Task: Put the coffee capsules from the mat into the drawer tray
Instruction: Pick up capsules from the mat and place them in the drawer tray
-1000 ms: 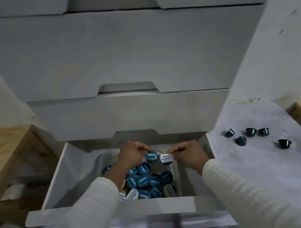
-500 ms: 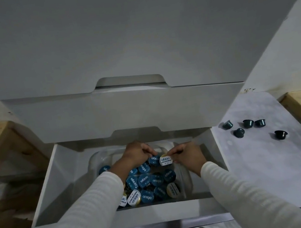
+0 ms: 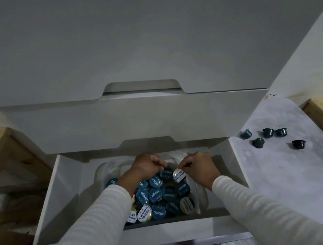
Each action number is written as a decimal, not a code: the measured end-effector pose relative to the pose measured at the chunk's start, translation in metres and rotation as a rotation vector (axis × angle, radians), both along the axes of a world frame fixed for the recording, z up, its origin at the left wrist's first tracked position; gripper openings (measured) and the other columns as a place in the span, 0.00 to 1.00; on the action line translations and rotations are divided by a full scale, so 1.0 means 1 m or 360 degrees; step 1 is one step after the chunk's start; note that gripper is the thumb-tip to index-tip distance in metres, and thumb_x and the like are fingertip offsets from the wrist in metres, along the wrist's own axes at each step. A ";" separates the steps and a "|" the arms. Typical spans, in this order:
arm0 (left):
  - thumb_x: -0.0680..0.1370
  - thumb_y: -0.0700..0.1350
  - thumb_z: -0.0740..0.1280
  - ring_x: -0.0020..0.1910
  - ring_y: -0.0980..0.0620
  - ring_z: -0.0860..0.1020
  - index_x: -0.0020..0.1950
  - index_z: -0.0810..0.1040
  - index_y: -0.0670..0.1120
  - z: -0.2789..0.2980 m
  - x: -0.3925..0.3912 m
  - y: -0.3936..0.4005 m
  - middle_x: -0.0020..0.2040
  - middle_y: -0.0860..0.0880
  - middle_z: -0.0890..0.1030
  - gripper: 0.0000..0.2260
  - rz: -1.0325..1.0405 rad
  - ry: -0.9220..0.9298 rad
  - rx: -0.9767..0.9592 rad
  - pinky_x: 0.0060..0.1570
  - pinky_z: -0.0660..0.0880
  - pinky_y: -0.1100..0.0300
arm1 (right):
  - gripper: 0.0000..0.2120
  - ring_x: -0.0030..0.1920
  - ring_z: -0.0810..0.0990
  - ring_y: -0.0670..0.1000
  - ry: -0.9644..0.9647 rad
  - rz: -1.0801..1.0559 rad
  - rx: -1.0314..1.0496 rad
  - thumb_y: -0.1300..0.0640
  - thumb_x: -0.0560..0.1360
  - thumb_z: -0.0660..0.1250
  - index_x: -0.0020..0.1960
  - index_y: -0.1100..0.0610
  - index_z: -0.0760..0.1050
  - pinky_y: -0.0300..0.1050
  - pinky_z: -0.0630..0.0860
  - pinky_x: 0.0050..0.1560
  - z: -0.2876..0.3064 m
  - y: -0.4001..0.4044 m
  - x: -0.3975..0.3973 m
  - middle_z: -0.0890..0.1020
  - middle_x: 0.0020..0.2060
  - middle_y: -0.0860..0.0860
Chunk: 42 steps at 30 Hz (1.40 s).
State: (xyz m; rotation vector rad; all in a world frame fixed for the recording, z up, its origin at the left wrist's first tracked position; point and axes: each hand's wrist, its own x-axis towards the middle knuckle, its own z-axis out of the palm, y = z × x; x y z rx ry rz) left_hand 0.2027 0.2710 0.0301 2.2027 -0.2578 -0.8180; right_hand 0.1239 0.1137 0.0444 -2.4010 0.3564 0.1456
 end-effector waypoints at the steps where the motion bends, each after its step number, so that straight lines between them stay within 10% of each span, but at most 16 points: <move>1: 0.73 0.37 0.69 0.48 0.55 0.77 0.49 0.83 0.45 0.000 0.000 0.001 0.52 0.48 0.83 0.08 -0.0006 0.0011 0.0003 0.54 0.71 0.65 | 0.06 0.42 0.82 0.49 -0.0007 0.0019 -0.0025 0.65 0.71 0.69 0.45 0.59 0.84 0.34 0.75 0.47 0.000 0.000 0.000 0.85 0.44 0.54; 19: 0.79 0.44 0.62 0.58 0.48 0.76 0.63 0.75 0.45 0.024 -0.034 -0.010 0.62 0.44 0.78 0.14 -0.0132 -0.0583 0.0230 0.59 0.70 0.61 | 0.13 0.56 0.78 0.55 -0.0165 0.0348 -0.0401 0.57 0.77 0.60 0.60 0.59 0.75 0.44 0.74 0.56 0.019 0.005 -0.015 0.78 0.58 0.56; 29: 0.82 0.45 0.53 0.73 0.48 0.57 0.75 0.53 0.41 0.048 -0.099 -0.042 0.74 0.44 0.60 0.22 -0.0087 -0.1094 0.0374 0.71 0.55 0.61 | 0.23 0.75 0.56 0.53 -0.0461 0.0252 -0.0646 0.55 0.80 0.54 0.73 0.60 0.57 0.38 0.47 0.69 0.029 -0.013 -0.058 0.62 0.73 0.56; 34: 0.82 0.45 0.51 0.74 0.50 0.55 0.75 0.51 0.42 0.069 -0.120 -0.074 0.76 0.45 0.57 0.22 -0.0047 -0.1207 0.0281 0.73 0.52 0.61 | 0.21 0.65 0.74 0.58 -0.0717 0.0044 -0.0705 0.60 0.73 0.65 0.65 0.64 0.70 0.50 0.73 0.60 0.040 -0.047 -0.078 0.76 0.63 0.60; 42: 0.82 0.48 0.51 0.73 0.52 0.59 0.75 0.54 0.46 0.081 -0.145 -0.163 0.75 0.48 0.60 0.22 -0.0111 -0.1270 0.0130 0.71 0.58 0.61 | 0.20 0.64 0.75 0.56 -0.0844 -0.0083 -0.0709 0.60 0.73 0.68 0.64 0.62 0.72 0.47 0.75 0.57 0.046 -0.129 -0.099 0.77 0.62 0.58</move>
